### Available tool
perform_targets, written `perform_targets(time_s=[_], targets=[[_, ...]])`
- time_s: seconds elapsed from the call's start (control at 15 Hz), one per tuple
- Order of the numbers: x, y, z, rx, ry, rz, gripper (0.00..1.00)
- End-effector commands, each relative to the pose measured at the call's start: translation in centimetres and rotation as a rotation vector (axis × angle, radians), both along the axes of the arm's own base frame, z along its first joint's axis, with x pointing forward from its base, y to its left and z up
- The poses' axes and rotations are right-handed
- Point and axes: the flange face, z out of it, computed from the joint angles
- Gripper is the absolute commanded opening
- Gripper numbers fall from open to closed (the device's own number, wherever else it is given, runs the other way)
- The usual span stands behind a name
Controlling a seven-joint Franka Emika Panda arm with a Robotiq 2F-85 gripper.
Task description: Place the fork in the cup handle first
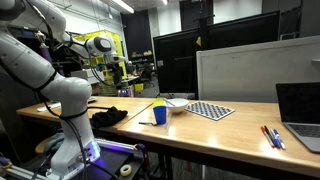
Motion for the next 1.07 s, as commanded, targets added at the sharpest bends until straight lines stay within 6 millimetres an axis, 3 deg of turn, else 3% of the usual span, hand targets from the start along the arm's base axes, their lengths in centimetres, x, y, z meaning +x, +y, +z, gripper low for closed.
perform_targets(time_s=[0.0,0.13,0.53,0.67,0.73,1.0], targets=[[-1.2,-0.9,-0.2,-0.032,-0.053,-0.162,1.0],[-1.9,-2.0,-0.3,-0.054,-0.071,-0.243,1.0],[-0.4,-4.4,-0.3,-0.118,-0.124,-0.39,1.0],[0.3,-4.7,-1.6,-0.126,-0.113,-0.44,1.0],[-0.5,-4.4,-0.3,-0.098,-0.12,-0.401,1.0],[-0.3,-4.5,-0.6,-0.095,-0.111,-0.403,1.0]])
